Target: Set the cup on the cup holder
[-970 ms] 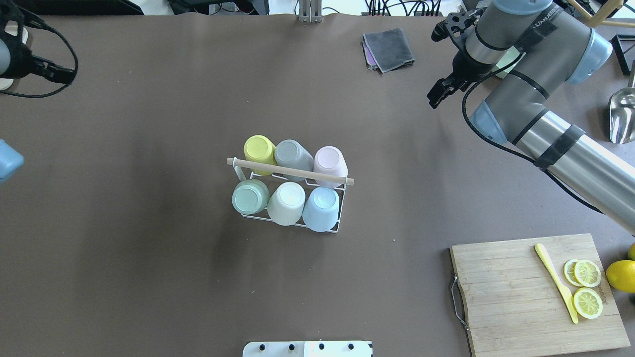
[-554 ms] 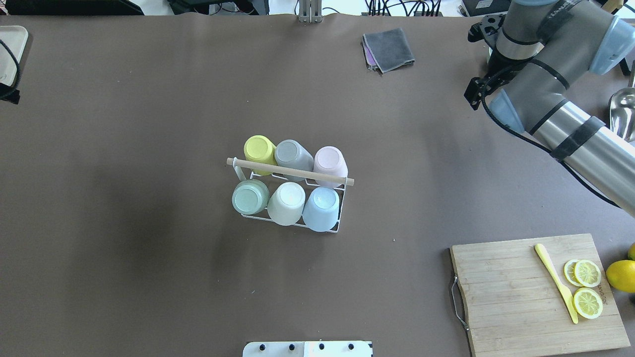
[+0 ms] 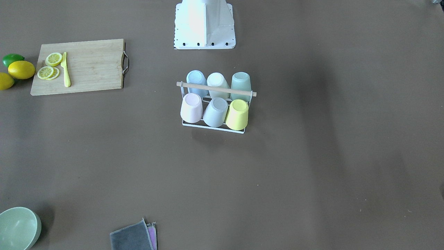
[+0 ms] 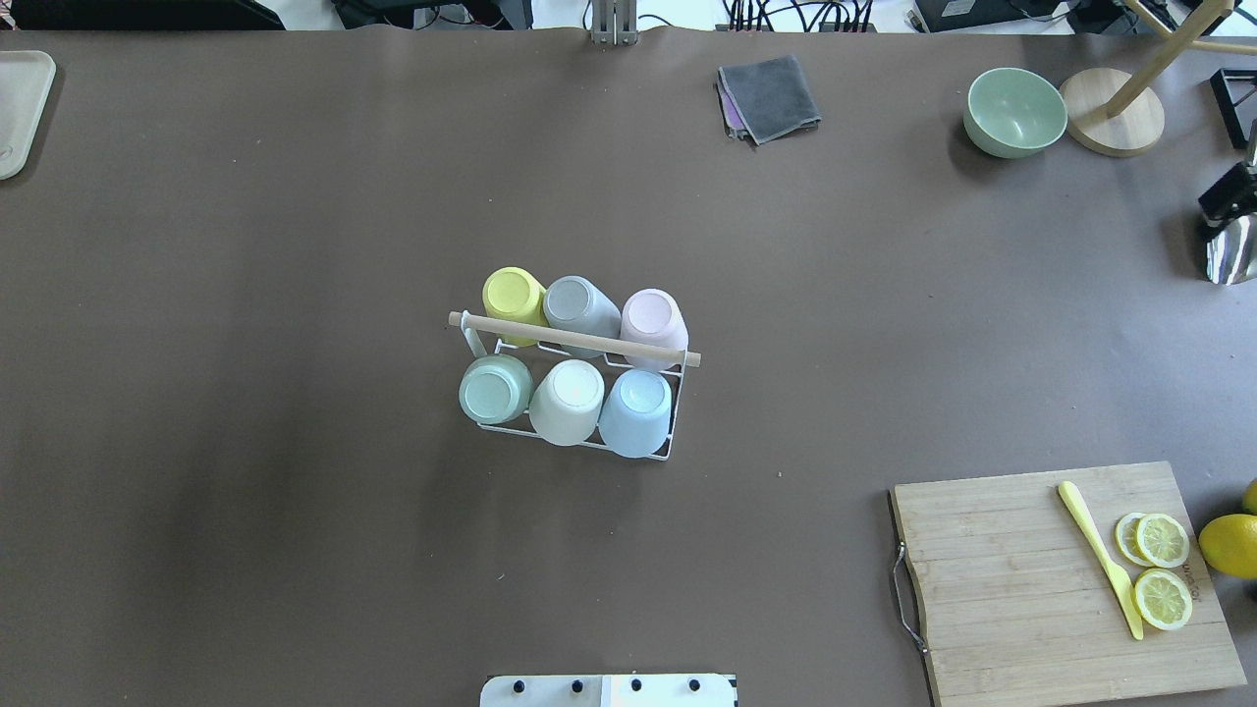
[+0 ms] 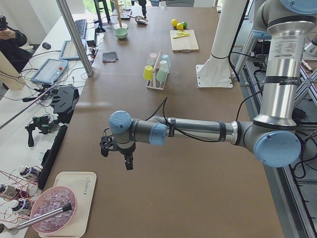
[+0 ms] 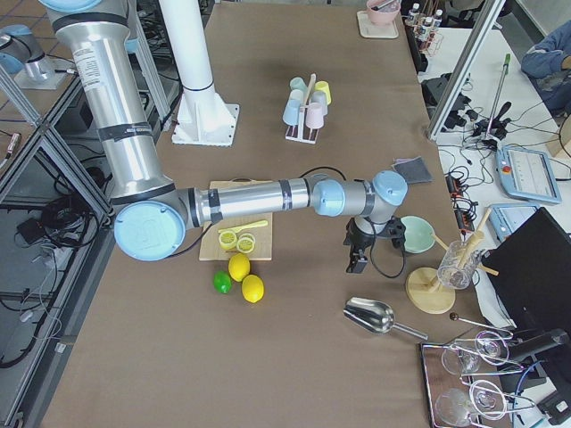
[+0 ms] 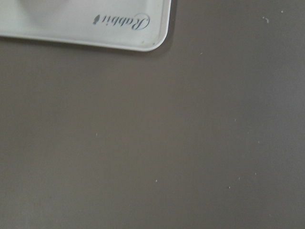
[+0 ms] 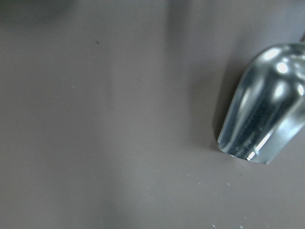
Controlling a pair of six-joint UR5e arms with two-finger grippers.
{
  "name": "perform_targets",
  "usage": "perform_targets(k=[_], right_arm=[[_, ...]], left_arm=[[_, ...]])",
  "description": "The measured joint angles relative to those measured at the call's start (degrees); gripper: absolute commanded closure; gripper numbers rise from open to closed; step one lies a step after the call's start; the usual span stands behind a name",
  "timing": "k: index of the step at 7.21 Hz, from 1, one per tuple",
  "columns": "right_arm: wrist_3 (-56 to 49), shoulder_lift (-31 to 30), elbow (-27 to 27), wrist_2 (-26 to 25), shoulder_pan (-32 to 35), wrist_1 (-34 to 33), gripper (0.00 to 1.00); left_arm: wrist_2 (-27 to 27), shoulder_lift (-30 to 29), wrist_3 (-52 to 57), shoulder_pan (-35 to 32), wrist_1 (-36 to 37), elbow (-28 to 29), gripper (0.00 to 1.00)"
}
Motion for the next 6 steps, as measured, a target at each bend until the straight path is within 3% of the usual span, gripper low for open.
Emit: perform_targets(k=[3, 6], right_arm=[[-8.14, -11.97, 6.58, 1.58, 9.91, 0.2, 0.0], [-8.92, -15.41, 10.96, -0.6, 11.28, 0.33, 0.0]], left_arm=[[-0.58, 6.22, 9.36, -3.64, 0.41, -1.85, 0.02], [5.45, 5.08, 9.41, -3.25, 0.83, -1.98, 0.02]])
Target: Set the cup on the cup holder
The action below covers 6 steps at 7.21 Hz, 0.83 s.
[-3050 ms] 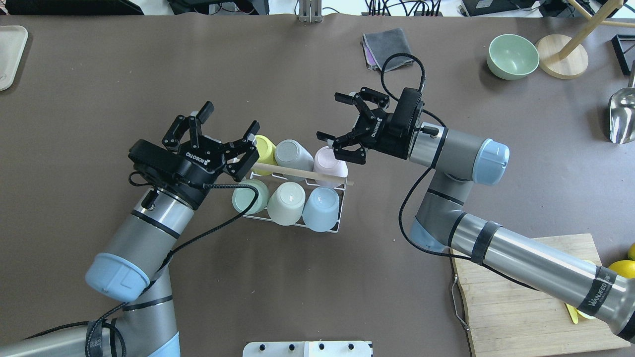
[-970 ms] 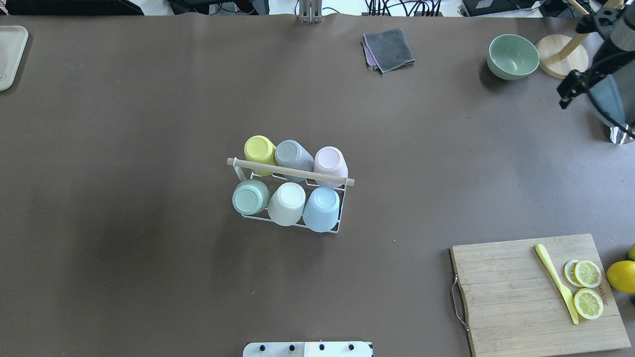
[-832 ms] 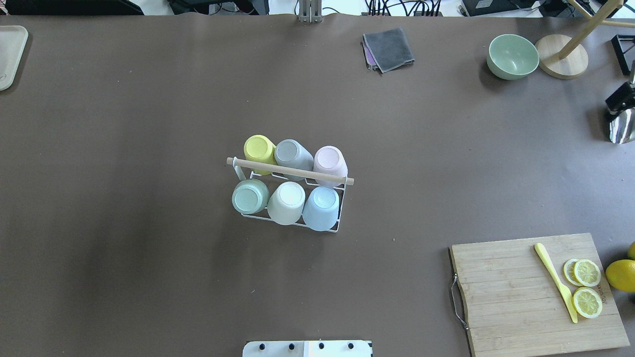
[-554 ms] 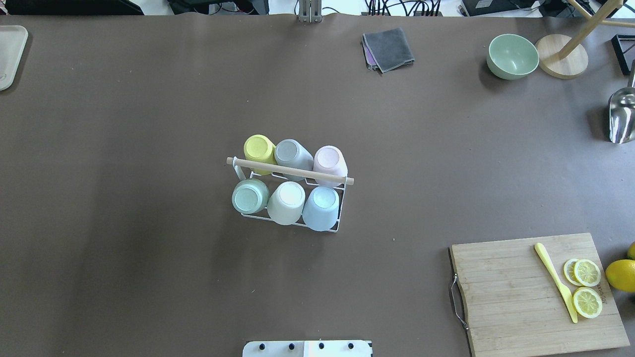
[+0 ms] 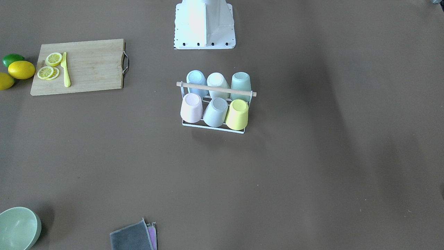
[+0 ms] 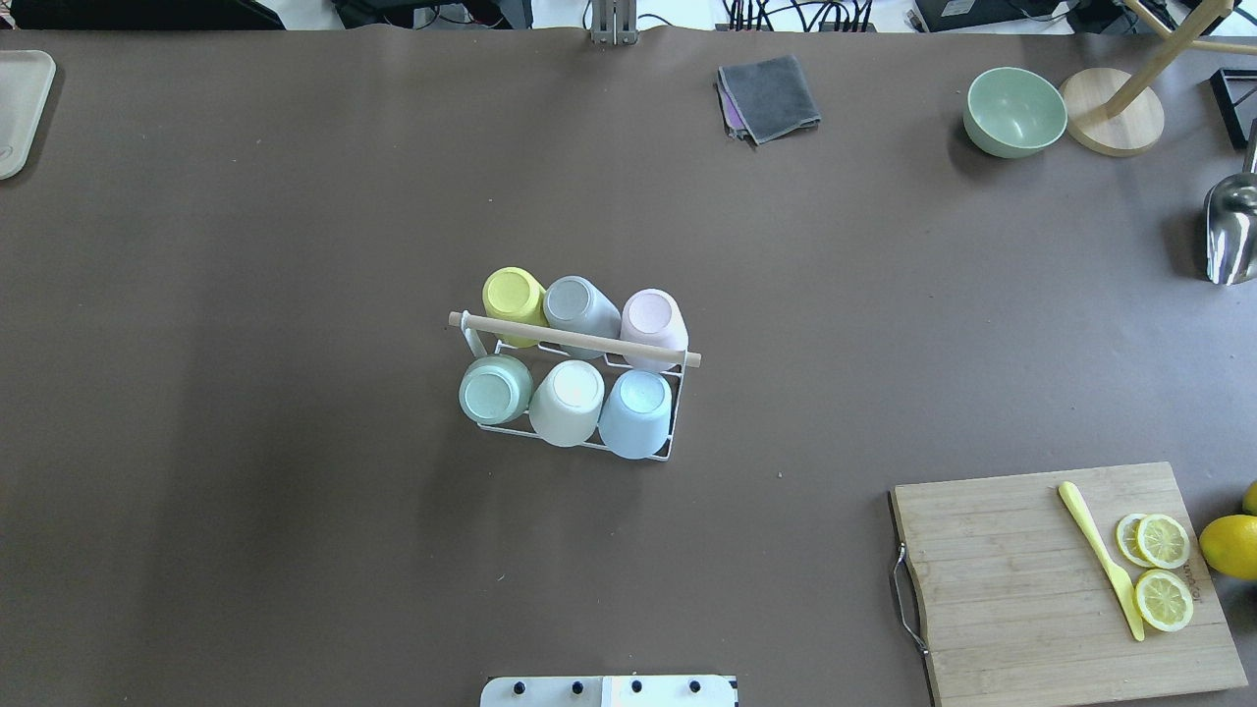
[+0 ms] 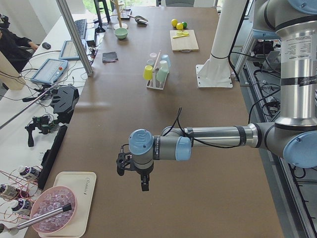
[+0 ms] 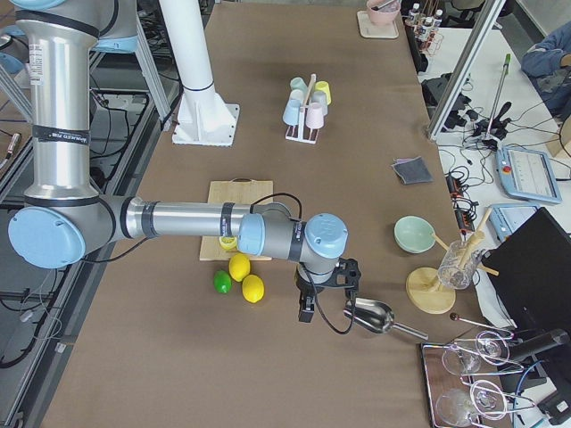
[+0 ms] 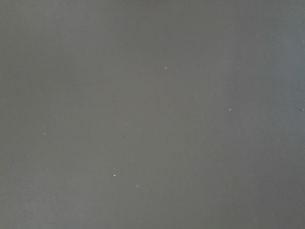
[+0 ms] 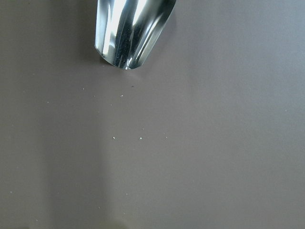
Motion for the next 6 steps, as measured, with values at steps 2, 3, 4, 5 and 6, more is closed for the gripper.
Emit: perform_targets(k=[2, 3, 4, 5, 6], right_arm=[[0.26, 0.28, 0.14, -0.35, 0.1, 0.19, 0.0], [0.37, 0.36, 0.03, -0.41, 0.12, 0.22, 0.0], [0.46, 0.36, -0.08, -0.43, 0.13, 0.22, 0.0], [0.5, 0.26, -0.15, -0.36, 0.23, 0.18, 0.0], [0.5, 0.09, -0.17, -0.27, 0.38, 0.16, 0.0]], left_arm=[[0.56, -2.61, -1.34, 0.19, 3.69, -0.65, 0.02], [0.7, -4.87, -1.99, 0.35, 7.18, -0.85, 0.02], [0.79, -6.28, -2.27, 0.5, 9.61, -0.99, 0.02], [0.77, -6.86, -2.4, 0.58, 10.71, -1.07, 0.02], [0.7, -6.86, -2.45, 0.6, 11.07, -1.17, 0.02]])
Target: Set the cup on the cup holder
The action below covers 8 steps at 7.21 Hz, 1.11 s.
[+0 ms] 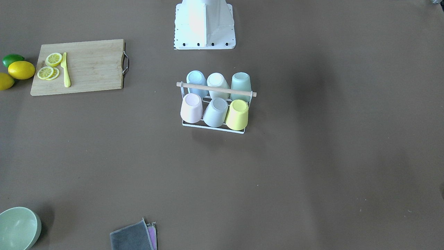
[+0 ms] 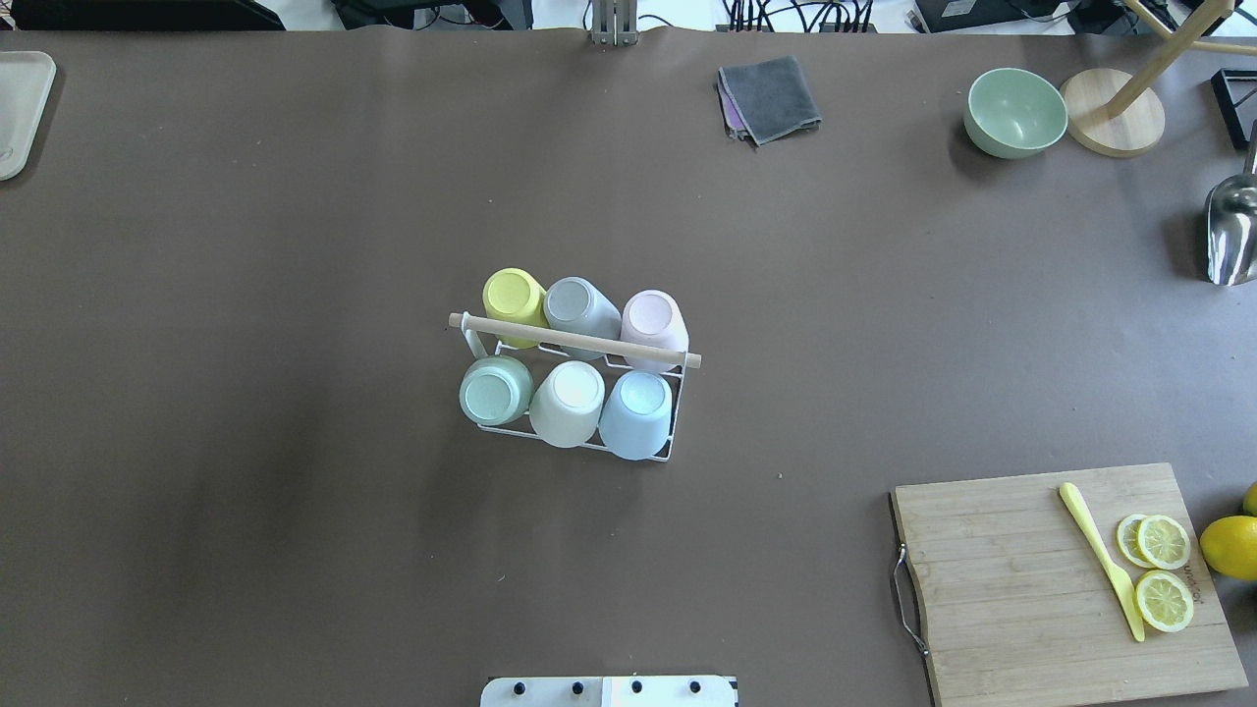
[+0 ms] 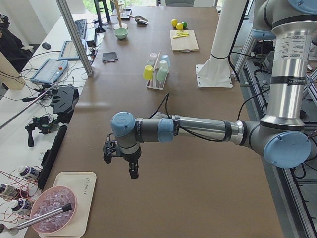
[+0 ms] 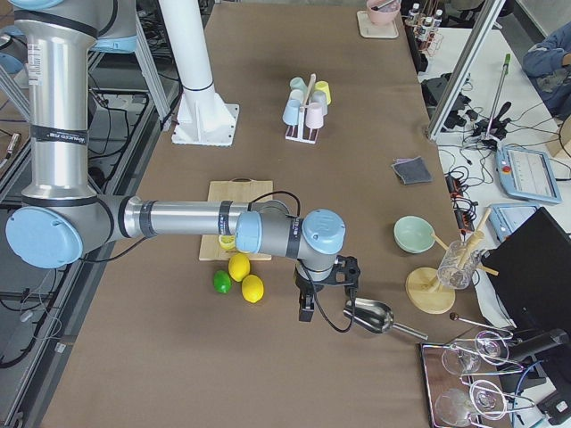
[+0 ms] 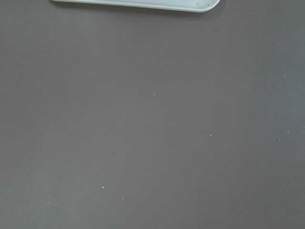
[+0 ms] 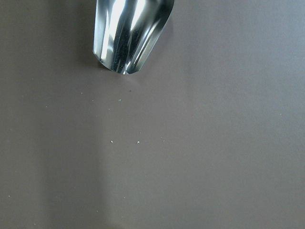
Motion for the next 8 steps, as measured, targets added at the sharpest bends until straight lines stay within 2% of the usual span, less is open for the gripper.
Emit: perform_targets(k=[8], right_arm=[[-0.02, 0.23, 0.14, 0.25, 0.2, 0.08, 0.0]], left_arm=[[0.16, 1.05, 0.46, 0.03, -0.23, 0.06, 0.02]])
